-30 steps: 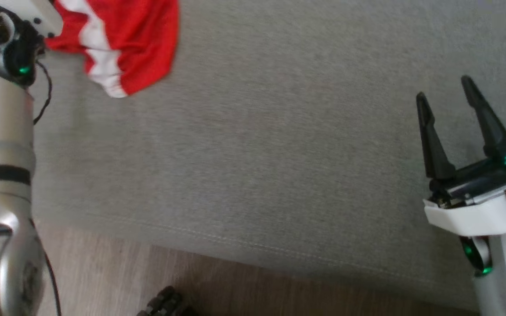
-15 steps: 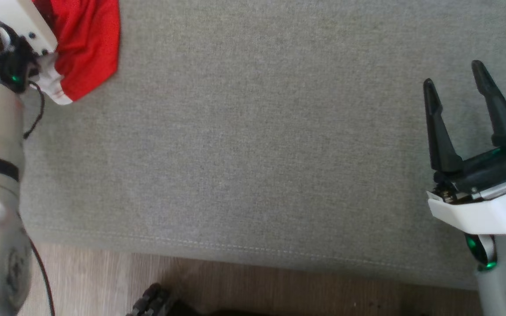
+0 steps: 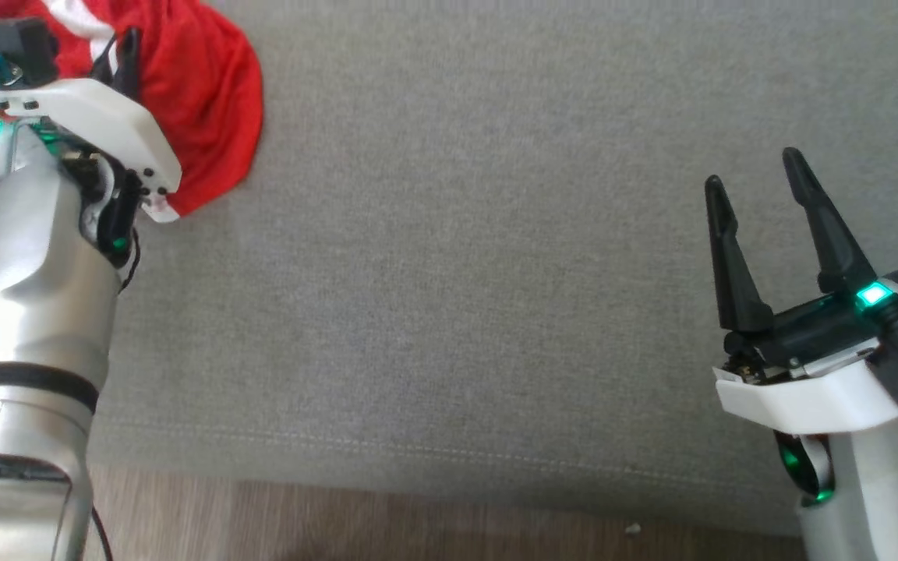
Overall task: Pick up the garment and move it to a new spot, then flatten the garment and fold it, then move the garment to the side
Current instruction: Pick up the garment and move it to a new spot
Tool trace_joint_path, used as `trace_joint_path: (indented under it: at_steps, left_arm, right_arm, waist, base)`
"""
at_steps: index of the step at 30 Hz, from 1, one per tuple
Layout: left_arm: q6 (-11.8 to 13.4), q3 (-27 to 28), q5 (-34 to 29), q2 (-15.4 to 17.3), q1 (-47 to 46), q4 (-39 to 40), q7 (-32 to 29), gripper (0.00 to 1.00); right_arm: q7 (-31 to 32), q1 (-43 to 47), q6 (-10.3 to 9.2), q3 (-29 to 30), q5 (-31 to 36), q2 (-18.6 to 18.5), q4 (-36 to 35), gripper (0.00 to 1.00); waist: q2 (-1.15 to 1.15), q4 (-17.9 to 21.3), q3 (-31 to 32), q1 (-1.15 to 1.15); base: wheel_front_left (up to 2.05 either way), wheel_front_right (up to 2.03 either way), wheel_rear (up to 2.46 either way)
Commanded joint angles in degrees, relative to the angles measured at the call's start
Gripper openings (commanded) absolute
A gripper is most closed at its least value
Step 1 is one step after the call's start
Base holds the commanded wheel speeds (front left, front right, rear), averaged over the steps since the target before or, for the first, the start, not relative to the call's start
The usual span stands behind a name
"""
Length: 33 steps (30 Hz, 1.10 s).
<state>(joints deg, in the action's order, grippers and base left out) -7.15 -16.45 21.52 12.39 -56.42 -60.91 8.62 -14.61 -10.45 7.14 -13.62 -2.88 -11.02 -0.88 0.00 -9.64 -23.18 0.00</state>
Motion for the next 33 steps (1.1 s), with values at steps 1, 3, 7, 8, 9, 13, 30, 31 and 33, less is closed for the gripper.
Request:
trace_joint_path:
  at_steps: [1, 3, 7, 8, 9, 13, 30, 31, 33]
  left_arm:
    - [-0.3, 0.5, 0.4, 3.2, -0.7, 2.3, 1.3, 0.0]
    - [-0.3, -0.6, 1.4, 3.0, 0.2, 3.8, 2.3, 0.0]
    - [-0.3, -3.0, 5.5, 0.9, 2.4, 7.7, 1.6, 0.0]
    - [-0.3, -3.9, 6.2, 0.6, 3.0, 9.0, 1.3, 0.0]
    - [-0.3, -4.6, 7.0, 0.2, 3.7, 10.3, 1.2, 0.0]
    - [-0.3, -7.2, 8.8, -1.1, 6.4, 15.7, 0.7, 0.0]
    - [2.9, -15.8, 13.1, -9.4, 12.2, 27.2, -0.2, 0.0]
    - [3.3, -16.7, 13.8, -9.4, 11.7, 28.1, 0.1, 0.0]
    - [4.7, -18.6, 15.7, -9.5, 10.8, 30.0, 1.0, 0.0]
  right_arm:
    - [-0.4, 0.5, 0.35, -1.2, -0.7, 0.6, -1.7, 1.0]
    - [-0.4, 0.7, 0.35, -0.8, -0.9, 1.4, -1.5, 1.0]
    - [-0.4, 1.5, 0.35, 0.0, -1.2, 2.9, -1.2, 1.0]
    - [-0.4, 1.7, 0.35, 0.3, -1.3, 3.3, -1.1, 1.0]
    - [-0.4, 2.0, 0.35, 0.7, -1.3, 3.7, -1.1, 1.0]
    - [-0.4, 2.7, 0.35, 1.9, -1.1, 5.1, -1.4, 1.0]
    - [-0.4, 2.9, 0.35, 3.8, -0.8, 6.6, -3.2, 1.0]
    - [-0.4, 2.6, 0.35, 3.6, -0.8, 6.7, -3.3, 1.0]
    - [-0.4, 1.9, 0.35, 3.5, -1.0, 6.9, -3.4, 1.0]
  waist:
    - [0.0, 0.5, 2.2, 0.0]
    - [0.0, 0.9, 3.9, 0.0]
    - [0.0, 2.2, 7.6, 0.0]
    - [0.0, 2.6, 8.6, 0.0]
    - [0.0, 3.1, 9.5, 0.0]
    - [0.0, 5.6, 11.9, 0.0]
    - [0.0, 18.7, 10.0, 0.0]
    - [0.0, 19.5, 9.2, 0.0]
    - [0.0, 20.8, 7.9, 0.0]
  base:
    - [0.0, 0.0, 0.0]
    - [0.0, 0.0, 0.0]
    - [0.0, 0.0, 0.0]
    - [0.0, 0.0, 0.0]
    - [0.0, 0.0, 0.0]
    - [0.0, 0.0, 0.0]
    - [0.0, 0.0, 0.0]
    - [0.0, 0.0, 0.0]
    - [0.0, 0.0, 0.0]
